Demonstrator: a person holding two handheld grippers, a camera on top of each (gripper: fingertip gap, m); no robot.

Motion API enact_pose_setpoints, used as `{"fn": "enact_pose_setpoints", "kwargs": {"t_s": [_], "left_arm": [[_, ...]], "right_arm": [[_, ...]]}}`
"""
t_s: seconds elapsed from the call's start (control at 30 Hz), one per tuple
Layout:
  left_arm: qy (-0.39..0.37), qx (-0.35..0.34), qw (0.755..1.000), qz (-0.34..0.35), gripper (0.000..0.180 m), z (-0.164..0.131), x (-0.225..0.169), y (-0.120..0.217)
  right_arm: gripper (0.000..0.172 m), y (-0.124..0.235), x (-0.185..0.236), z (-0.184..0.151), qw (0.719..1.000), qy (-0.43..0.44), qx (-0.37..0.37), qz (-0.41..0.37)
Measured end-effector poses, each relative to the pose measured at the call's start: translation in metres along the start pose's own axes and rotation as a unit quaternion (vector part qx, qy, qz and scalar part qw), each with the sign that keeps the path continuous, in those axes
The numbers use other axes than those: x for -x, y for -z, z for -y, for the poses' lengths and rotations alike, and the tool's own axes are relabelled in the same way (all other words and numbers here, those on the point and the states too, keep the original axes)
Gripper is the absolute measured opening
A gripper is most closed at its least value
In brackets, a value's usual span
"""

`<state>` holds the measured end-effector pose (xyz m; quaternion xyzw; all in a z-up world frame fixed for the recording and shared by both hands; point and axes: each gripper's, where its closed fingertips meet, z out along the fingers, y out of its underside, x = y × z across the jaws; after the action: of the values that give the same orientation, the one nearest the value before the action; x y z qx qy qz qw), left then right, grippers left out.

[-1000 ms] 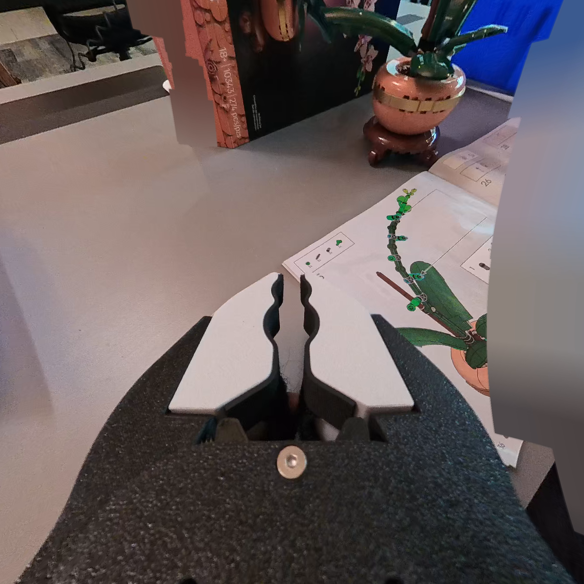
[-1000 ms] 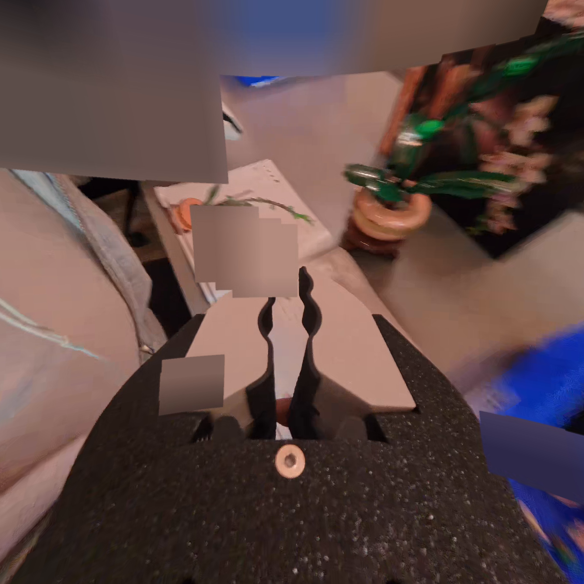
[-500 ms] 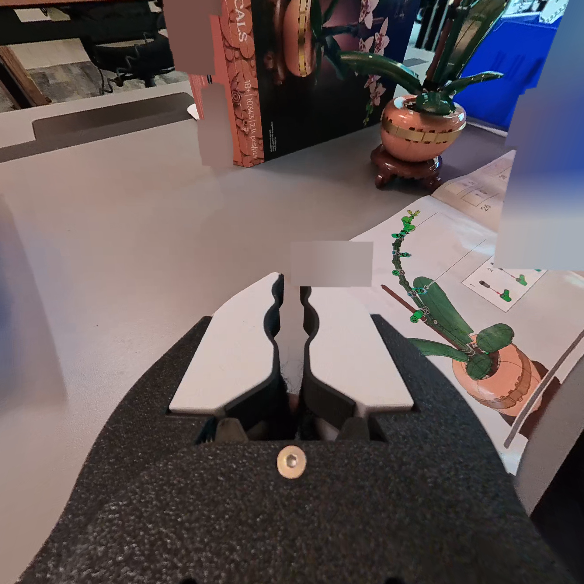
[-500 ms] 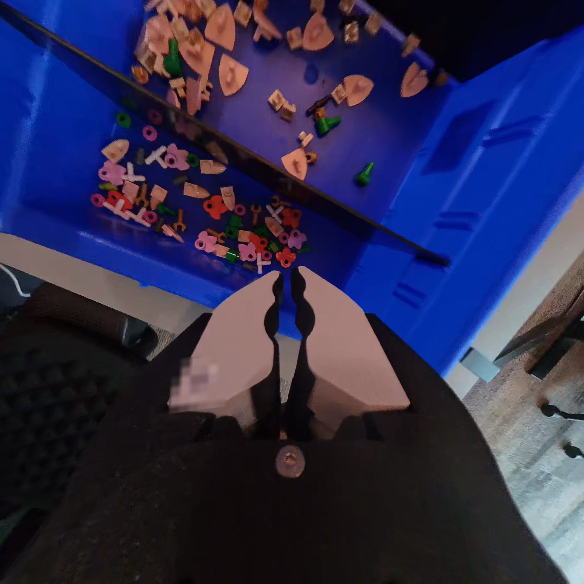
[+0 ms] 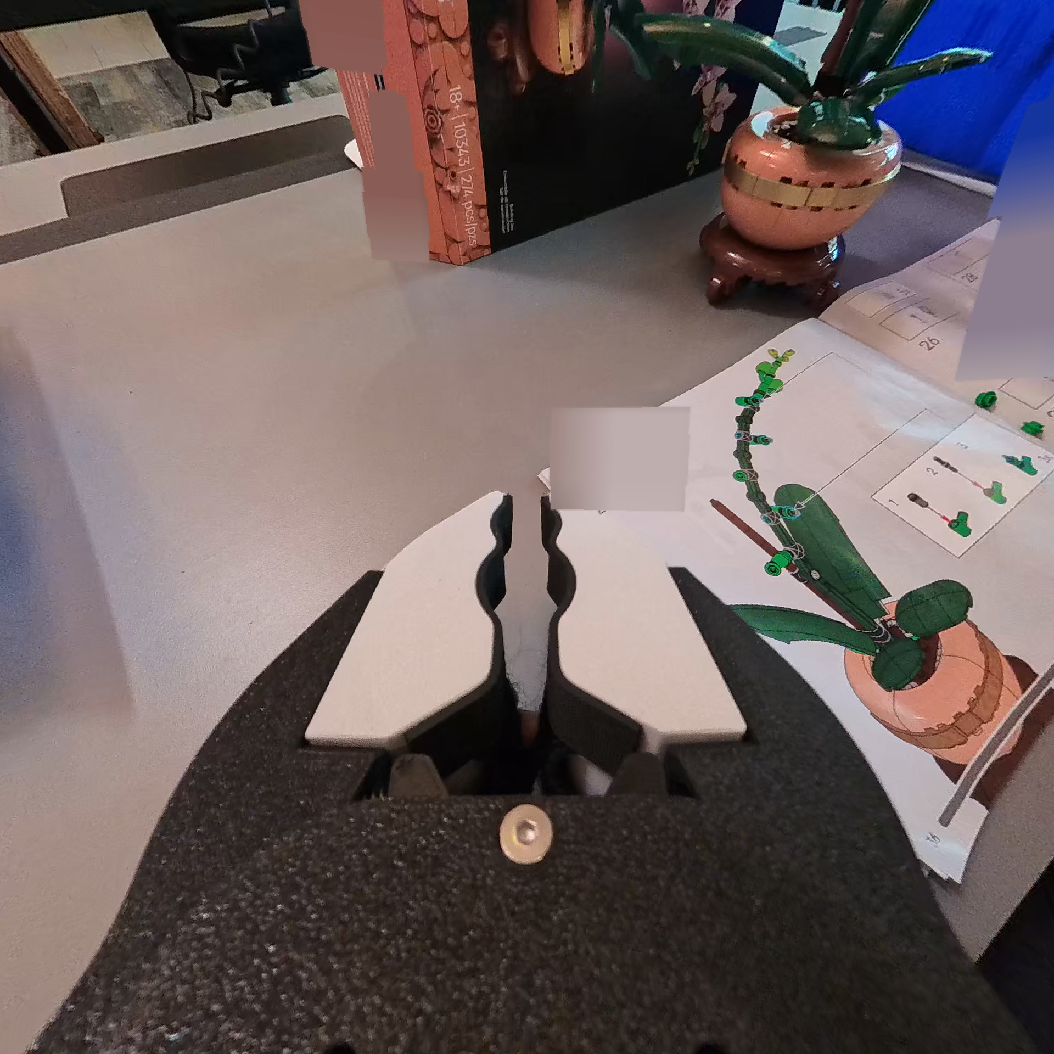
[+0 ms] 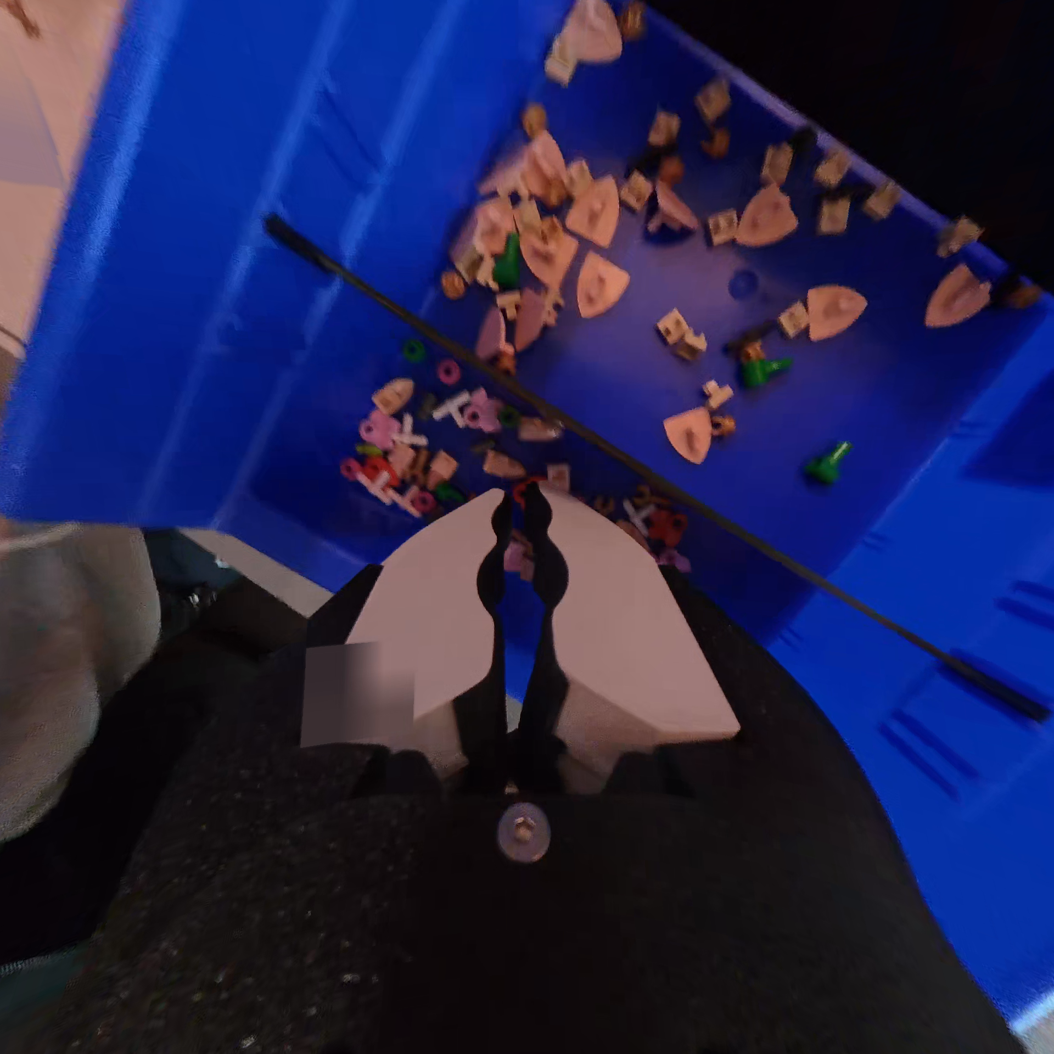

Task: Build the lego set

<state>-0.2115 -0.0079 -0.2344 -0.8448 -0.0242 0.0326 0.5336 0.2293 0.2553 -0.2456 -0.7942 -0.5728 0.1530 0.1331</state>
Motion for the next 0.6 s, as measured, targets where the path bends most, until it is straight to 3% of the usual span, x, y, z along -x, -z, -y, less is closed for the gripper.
{"fn": "enact_pose_setpoints", "kwargs": {"t_s": [0.03, 0.13, 0.3, 0.6], "left_arm": [[0.000, 0.002, 1.000, 0.001, 0.009, 0.000, 0.000, 0.000], [-0.006, 0.006, 1.000, 0.005, 0.009, -0.001, 0.000, -0.001], [-0.017, 0.008, 1.000, 0.009, 0.009, -0.002, -0.002, -0.002], [-0.023, 0.026, 0.999, -0.014, 0.010, -0.006, -0.007, -0.005]], "right_arm": [[0.004, -0.002, 0.000, 0.006, 1.000, -0.013, -0.013, -0.012], [0.005, -0.007, -0.005, 0.009, 0.996, -0.055, -0.013, -0.070], [0.007, -0.021, 0.006, 0.014, 0.992, -0.099, -0.019, -0.071], [0.003, -0.031, 0.009, 0.014, 0.991, -0.080, 0.033, -0.105]]}}
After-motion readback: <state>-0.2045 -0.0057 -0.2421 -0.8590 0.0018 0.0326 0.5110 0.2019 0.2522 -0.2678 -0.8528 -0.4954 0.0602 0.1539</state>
